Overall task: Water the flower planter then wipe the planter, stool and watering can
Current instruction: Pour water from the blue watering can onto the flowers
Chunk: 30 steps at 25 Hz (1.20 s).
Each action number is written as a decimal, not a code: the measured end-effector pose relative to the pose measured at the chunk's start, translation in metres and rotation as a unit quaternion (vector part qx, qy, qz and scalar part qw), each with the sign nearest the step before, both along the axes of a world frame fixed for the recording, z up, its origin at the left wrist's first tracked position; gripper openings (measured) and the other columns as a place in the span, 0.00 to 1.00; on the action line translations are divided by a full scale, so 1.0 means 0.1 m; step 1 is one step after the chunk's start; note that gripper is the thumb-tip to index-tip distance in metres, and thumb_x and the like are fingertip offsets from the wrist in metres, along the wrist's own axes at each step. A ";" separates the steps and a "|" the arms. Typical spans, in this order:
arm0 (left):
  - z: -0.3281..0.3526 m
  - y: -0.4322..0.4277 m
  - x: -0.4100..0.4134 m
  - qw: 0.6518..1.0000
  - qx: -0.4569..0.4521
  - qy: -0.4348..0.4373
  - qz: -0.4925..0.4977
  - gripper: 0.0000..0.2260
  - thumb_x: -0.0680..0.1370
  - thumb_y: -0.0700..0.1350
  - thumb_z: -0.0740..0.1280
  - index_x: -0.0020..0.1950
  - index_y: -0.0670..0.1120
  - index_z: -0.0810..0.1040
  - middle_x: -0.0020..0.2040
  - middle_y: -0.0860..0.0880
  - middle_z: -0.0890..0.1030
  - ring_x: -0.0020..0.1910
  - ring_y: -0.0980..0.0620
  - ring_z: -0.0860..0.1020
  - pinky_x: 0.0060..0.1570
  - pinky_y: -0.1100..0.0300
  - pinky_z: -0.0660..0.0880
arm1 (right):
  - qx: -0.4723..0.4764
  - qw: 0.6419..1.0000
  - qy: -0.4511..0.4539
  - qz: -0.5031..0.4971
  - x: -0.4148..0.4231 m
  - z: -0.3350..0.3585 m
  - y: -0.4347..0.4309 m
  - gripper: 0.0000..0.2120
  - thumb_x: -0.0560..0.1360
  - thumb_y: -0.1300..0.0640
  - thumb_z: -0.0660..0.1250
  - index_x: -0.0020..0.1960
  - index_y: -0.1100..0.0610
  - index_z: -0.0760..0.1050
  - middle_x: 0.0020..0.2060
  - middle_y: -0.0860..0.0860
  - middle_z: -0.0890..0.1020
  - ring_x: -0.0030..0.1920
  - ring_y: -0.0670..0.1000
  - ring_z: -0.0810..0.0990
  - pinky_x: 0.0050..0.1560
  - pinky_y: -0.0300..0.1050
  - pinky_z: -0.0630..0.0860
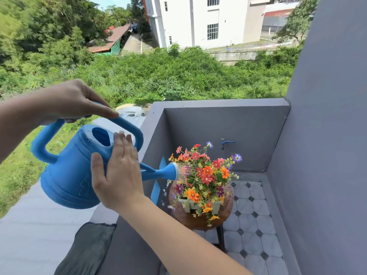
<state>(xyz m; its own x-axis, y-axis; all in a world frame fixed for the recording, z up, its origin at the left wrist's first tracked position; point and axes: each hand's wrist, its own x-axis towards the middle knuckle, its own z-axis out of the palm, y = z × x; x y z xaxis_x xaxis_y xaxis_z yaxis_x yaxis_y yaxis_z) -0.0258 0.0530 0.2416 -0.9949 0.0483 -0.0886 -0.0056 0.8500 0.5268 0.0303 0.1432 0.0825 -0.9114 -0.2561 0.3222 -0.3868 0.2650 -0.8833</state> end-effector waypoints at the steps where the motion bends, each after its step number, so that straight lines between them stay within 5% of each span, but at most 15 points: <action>1: -0.04 -0.02 0.01 1.000 0.017 0.001 -0.002 0.32 0.43 0.68 0.77 0.39 0.49 0.87 0.18 0.50 0.66 0.17 0.53 0.60 0.17 0.69 0.57 | 0.001 1.000 0.012 -0.009 0.01 -0.02 0.03 0.31 0.81 0.49 0.54 0.78 0.61 0.48 0.78 0.54 0.51 0.78 0.49 0.42 0.76 0.44 0.38; 3: -0.11 -0.06 0.02 0.998 0.064 0.003 0.008 0.29 0.49 0.61 0.80 0.41 0.44 0.86 0.18 0.50 0.65 0.17 0.54 0.59 0.18 0.69 0.57 | 0.011 0.998 0.047 -0.030 -0.01 -0.07 0.08 0.31 0.80 0.49 0.56 0.77 0.60 0.50 0.78 0.54 0.53 0.78 0.50 0.44 0.77 0.44 0.39; 8: -0.41 -0.28 0.11 0.973 0.222 0.065 0.022 0.31 0.42 0.65 0.79 0.38 0.50 0.87 0.18 0.52 0.64 0.17 0.57 0.58 0.19 0.70 0.56 | 0.080 0.983 0.150 -0.073 -0.13 -0.17 0.11 0.34 0.75 0.44 0.50 0.76 0.61 0.55 0.77 0.56 0.59 0.78 0.53 0.50 0.77 0.47 0.43; 12: -0.71 -0.40 0.20 0.939 0.314 0.118 0.070 0.02 0.67 0.48 0.76 0.36 0.51 0.86 0.17 0.54 0.62 0.17 0.58 0.57 0.19 0.70 0.54 | 0.099 0.973 0.188 -0.091 -0.24 -0.25 0.11 0.32 0.76 0.45 0.51 0.74 0.63 0.60 0.74 0.57 0.65 0.77 0.55 0.56 0.76 0.44 0.42; 16: -1.02 -0.45 0.23 0.901 0.377 0.168 0.132 0.11 0.74 0.39 0.70 0.35 0.51 0.86 0.17 0.55 0.63 0.17 0.58 0.56 0.21 0.67 0.52 | 0.095 0.966 0.206 -0.127 -0.35 -0.31 0.07 0.30 0.77 0.47 0.51 0.72 0.63 0.64 0.71 0.57 0.71 0.75 0.57 0.61 0.75 0.44 0.44; 19: -1.20 -0.47 0.26 0.870 0.416 0.197 0.177 0.09 0.74 0.41 0.71 0.34 0.51 0.85 0.17 0.55 0.63 0.17 0.58 0.57 0.21 0.68 0.53 | 0.099 0.966 0.194 -0.137 -0.45 -0.37 0.01 0.30 0.77 0.47 0.50 0.73 0.63 0.64 0.72 0.57 0.69 0.75 0.56 0.61 0.75 0.49 0.50; 25: -1.51 -0.51 0.29 0.824 0.419 0.277 0.262 0.05 0.75 0.42 0.71 0.39 0.48 0.79 0.17 0.58 0.69 0.16 0.61 0.64 0.20 0.68 0.61 | 0.118 0.983 0.120 -0.077 -0.72 -0.49 -0.22 0.33 0.78 0.44 0.43 0.77 0.61 0.54 0.77 0.55 0.59 0.78 0.53 0.52 0.74 0.40 0.41; 30: -2.05 -0.63 0.20 0.811 0.359 0.307 0.346 0.05 0.74 0.50 0.71 0.43 0.50 0.78 0.32 0.52 0.81 0.31 0.54 0.79 0.36 0.59 0.74 | 0.191 0.981 0.018 -0.011 -1.01 -0.88 -0.48 0.29 0.81 0.45 0.45 0.78 0.59 0.49 0.78 0.53 0.52 0.78 0.50 0.46 0.74 0.42 0.40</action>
<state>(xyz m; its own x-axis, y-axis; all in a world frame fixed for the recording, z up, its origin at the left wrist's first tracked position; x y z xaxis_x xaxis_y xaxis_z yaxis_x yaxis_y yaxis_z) -0.0054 -0.0105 0.0369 -0.6520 -0.7198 0.2380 0.1003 0.2293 0.9682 -0.0706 0.0954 -0.0058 -0.9080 -0.3444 0.2387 -0.4061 0.5832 -0.7035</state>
